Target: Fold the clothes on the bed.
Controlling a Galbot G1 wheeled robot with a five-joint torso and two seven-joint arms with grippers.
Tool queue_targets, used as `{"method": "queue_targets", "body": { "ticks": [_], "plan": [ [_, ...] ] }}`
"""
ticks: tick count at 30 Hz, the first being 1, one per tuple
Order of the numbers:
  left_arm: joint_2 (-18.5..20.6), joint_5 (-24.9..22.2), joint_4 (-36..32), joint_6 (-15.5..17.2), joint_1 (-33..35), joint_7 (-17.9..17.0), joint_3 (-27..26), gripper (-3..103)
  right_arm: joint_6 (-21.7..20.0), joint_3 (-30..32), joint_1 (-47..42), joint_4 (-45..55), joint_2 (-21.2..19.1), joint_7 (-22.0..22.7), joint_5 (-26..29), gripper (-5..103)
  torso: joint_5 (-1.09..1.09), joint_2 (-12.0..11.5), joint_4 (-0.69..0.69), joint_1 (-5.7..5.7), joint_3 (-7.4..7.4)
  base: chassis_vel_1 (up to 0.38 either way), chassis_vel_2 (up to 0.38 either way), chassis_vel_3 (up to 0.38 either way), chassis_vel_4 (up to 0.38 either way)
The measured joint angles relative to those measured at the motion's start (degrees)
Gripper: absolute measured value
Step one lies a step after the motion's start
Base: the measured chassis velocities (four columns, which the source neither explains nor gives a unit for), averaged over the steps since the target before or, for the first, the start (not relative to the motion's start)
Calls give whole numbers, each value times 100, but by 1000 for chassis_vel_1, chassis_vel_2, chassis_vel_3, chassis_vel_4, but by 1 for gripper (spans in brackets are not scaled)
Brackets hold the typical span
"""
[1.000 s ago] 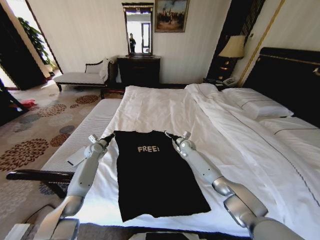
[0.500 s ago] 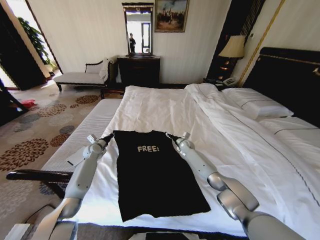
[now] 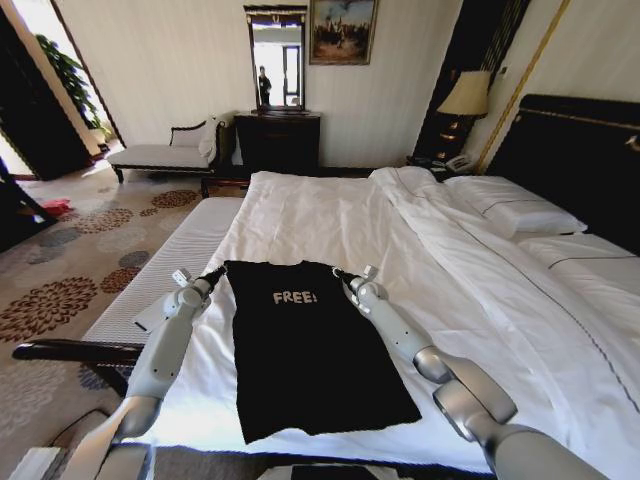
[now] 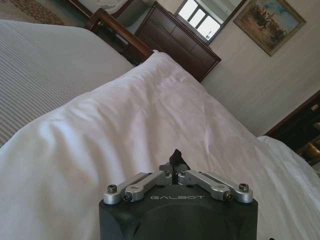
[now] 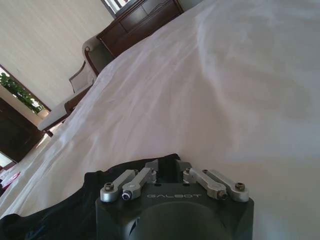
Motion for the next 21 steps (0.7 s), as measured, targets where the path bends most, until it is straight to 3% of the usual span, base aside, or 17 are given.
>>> {"method": "queue_targets", "body": {
  "ticks": [1, 3, 6, 14, 21],
  "plan": [
    [-3, 9, 12, -2, -7, 0, 2, 0, 14, -5, -10, 23, -12, -36, 4, 14, 0, 0, 0, 0, 0, 0, 0, 0, 0],
    [-5, 13, 16, -4, -10, 0, 5, 0, 23, -9, -14, 34, -17, -53, 6, 14, 0, 0, 1, 0, 0, 0, 0, 0, 0],
    [-10, 18, 18, -18, -27, 0, 20, 0, 82, -34, -20, 74, -45, -130, 0, 1, 0, 0, 0, 0, 0, 0, 0, 0, 0],
    [52, 25, 68, -76, -171, 24, 87, 0, 288, -56, 30, 299, -173, -243, 40, 0, 0, 0, 0, 0, 0, 0, 0, 0, 0],
    [167, -13, 413, -139, -810, 40, 263, 0, 561, -56, 437, 619, -377, -390, 385, 0, 0, 0, 2, 0, 0, 0, 0, 0, 0]
  ]
}}
